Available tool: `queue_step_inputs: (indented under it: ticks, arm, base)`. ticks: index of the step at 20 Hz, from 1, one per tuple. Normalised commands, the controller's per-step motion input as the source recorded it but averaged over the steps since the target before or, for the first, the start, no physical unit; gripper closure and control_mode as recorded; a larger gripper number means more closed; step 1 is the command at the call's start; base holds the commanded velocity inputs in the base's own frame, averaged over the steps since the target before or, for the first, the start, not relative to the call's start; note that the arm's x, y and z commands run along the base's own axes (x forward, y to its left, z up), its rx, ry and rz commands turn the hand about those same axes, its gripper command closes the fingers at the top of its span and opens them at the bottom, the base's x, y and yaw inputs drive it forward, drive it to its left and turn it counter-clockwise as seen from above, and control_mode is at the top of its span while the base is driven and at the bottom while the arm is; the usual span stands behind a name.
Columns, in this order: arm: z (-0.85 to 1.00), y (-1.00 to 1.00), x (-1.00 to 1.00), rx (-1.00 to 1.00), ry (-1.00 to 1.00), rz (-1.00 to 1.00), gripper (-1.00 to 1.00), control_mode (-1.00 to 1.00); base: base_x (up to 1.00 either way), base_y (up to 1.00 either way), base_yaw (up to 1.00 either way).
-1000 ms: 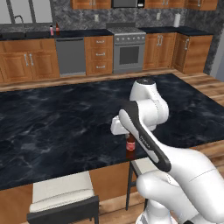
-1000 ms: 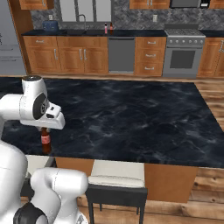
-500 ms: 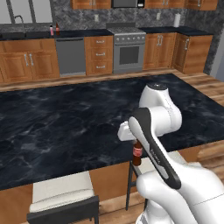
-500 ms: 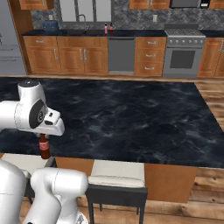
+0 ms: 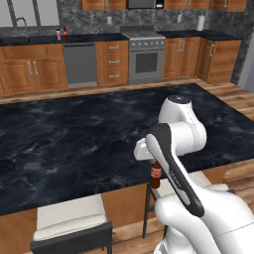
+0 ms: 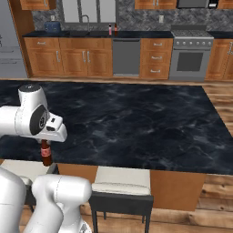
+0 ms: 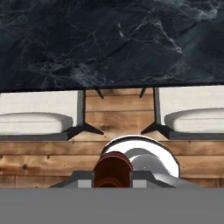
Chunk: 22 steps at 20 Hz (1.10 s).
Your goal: Place the large bottle from the dining counter next to the other large bottle outside the sink, and place the small bottle from the dining counter next to the other small bottle inside the sink.
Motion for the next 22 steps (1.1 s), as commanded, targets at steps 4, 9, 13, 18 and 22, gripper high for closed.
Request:
queue_step_inputs:
  ticks: [4, 9, 13, 18, 22]
  arm:
    - [0.0, 0.0, 0.0, 0.0, 0.0, 0.0, 1.0, 1.0]
    - [0.0, 0.0, 0.0, 0.0, 0.0, 0.0, 1.0, 1.0]
    - [0.0, 0.0, 0.0, 0.0, 0.0, 0.0, 1.0, 1.0]
    - [0.0, 0.0, 0.0, 0.0, 0.0, 0.0, 1.0, 1.0]
    - [0.0, 0.0, 0.0, 0.0, 0.0, 0.0, 1.0, 1.0]
  base:
    - [-0.43, -0.02, -0.01]
    - [-1.0, -0.29, -0.13]
    - [-1.0, -0.61, -0.17]
    - [-0.62, -0.97, -0.1]
    - [0.0, -1.0, 0.0]
